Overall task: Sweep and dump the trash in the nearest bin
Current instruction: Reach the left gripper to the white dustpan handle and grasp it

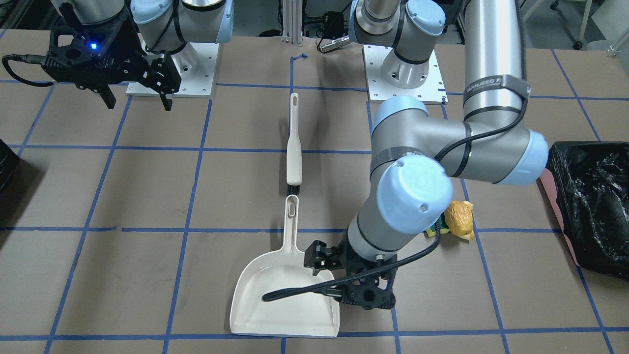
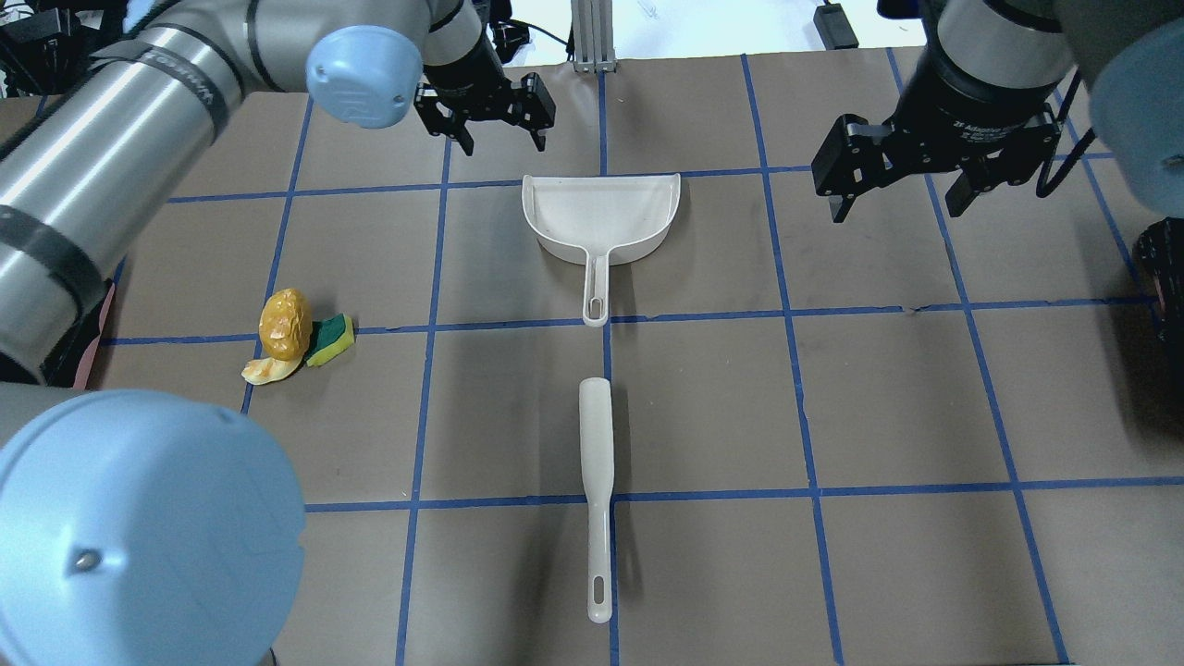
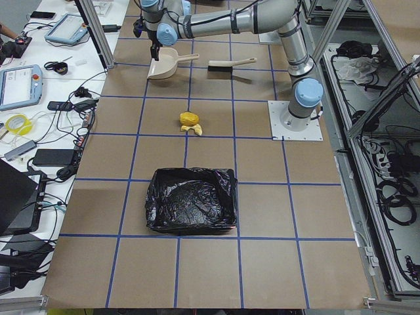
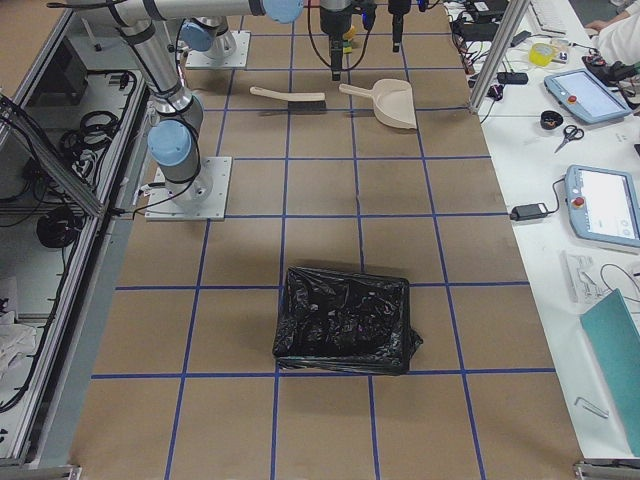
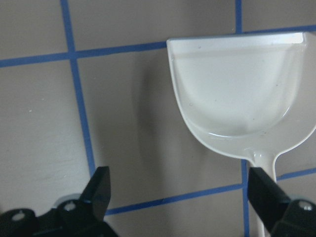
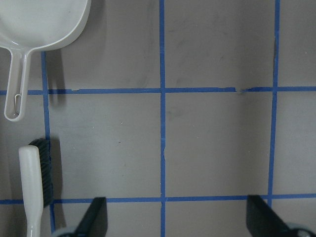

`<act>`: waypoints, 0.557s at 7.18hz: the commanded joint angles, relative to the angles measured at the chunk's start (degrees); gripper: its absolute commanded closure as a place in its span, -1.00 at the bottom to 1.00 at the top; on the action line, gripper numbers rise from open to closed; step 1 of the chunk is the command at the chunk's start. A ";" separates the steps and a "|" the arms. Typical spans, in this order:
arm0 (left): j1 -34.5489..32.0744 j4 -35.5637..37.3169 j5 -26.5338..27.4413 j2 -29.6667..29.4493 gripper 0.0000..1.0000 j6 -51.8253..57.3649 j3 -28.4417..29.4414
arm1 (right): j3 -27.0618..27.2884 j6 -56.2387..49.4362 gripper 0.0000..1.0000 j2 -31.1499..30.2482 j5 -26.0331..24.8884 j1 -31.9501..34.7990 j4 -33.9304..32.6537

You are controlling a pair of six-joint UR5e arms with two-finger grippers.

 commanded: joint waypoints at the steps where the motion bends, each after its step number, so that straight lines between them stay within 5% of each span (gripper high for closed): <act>1: -4.57 -0.18 0.45 -5.03 -1.00 -3.59 2.46 | 2.88 -0.97 -1.00 -0.03 -0.63 0.00 0.01; 4: -7.84 -6.96 1.78 -3.29 -1.00 -5.35 -5.59 | 3.77 -0.89 -1.00 -0.29 -1.08 0.00 0.19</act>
